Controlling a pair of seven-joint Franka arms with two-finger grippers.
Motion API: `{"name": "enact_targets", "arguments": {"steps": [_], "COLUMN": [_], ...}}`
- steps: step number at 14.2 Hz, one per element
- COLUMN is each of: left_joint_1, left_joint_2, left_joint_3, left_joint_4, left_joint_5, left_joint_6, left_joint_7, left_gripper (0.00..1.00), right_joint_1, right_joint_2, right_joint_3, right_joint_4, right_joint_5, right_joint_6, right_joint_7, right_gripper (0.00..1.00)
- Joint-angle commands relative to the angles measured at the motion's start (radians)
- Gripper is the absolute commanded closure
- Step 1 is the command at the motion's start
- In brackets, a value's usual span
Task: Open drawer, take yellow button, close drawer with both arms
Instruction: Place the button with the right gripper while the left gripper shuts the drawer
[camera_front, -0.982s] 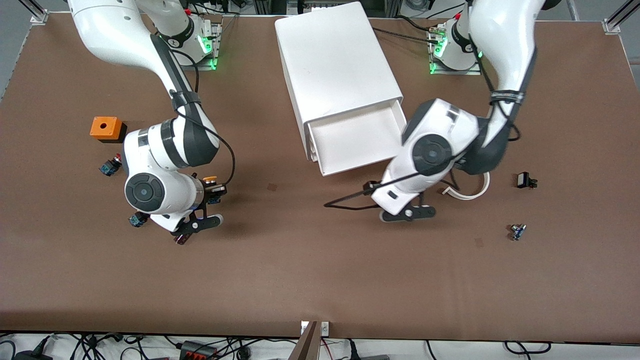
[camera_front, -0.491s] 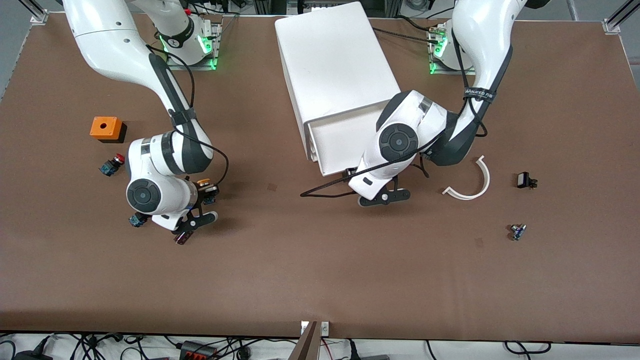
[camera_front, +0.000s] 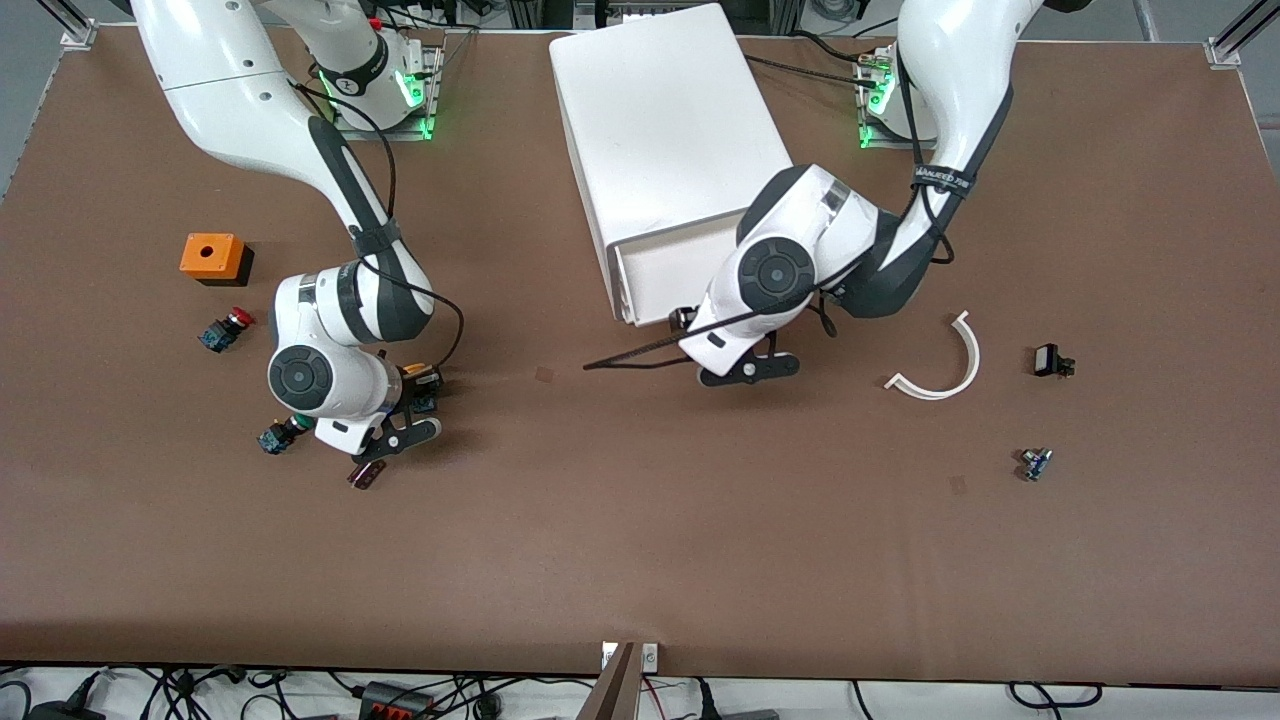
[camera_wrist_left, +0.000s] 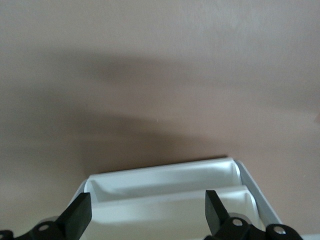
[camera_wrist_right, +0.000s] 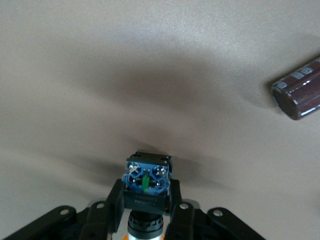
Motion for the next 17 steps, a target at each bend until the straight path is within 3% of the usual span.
{"name": "enact_targets", "arguments": {"steps": [1,10,17], "left_joint_1": [0.007,0.013,0.013], "left_joint_2": [-0.067,-0.095,-0.136], "left_joint_3": [-0.051,-0.103,-0.126], "left_joint_4": [-0.094,-0.168,-0.218], "left_joint_5": [-0.015,-0.013,-0.015], "left_joint_6": [-0.002,-0.005,-0.006], "left_joint_7": [-0.036,-0.069,-0.079], "left_gripper": [0.0,0.0,0.0], "right_joint_1": [-0.021,-0.023,-0.029], "right_joint_2": [-0.053,-0.25,-0.356], "right_joint_3": [0.017,-0.061,-0.141], "right_joint_4": [0.016,0.227,0.273], "right_joint_5": [-0.003,-0.008,-0.012], "right_joint_6": [-0.035,-0.398,-0.497], "right_joint_7": [0.037,0.072,0.063], "right_gripper": [0.0,0.0,0.0]}}
